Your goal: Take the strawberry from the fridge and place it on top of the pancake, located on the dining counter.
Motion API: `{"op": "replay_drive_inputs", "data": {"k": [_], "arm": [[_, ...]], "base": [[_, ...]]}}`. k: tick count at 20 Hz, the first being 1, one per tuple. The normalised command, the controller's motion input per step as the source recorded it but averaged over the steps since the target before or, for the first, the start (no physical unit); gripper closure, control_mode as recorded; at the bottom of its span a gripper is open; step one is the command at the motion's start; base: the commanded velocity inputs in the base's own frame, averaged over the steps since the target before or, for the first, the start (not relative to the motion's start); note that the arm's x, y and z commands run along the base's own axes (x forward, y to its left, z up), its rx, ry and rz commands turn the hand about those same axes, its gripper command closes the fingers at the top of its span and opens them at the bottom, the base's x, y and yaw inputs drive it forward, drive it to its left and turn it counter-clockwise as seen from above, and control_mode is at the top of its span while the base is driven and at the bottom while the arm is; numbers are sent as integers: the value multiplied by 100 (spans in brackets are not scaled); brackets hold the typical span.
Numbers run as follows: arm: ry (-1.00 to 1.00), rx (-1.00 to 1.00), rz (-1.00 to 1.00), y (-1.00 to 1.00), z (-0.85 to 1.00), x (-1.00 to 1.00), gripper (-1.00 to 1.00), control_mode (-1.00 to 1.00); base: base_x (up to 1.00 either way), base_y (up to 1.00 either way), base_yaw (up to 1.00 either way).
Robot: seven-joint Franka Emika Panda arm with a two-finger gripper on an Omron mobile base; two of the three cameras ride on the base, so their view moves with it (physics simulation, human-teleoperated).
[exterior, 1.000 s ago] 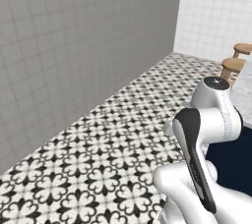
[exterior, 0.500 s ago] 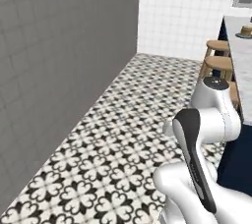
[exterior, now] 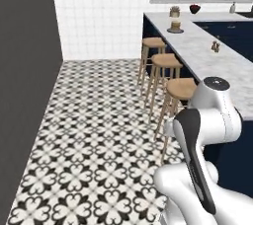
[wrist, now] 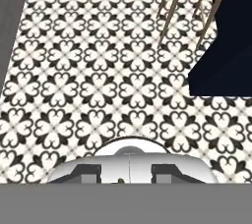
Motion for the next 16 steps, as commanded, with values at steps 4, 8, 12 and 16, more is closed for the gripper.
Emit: {"op": "replay_drive_inputs", "data": {"k": [4, 8, 12, 16], "arm": [[0, 0, 0, 0, 0, 0, 100, 100], [0, 0, 0, 0, 0, 0, 100, 100], [0, 0, 0, 0, 0, 0, 100, 100], [0, 0, 0, 0, 0, 0, 100, 100]], "base": [[86, 68, -53], [97, 76, -45], [98, 81, -45], [97, 94, -44]]}}
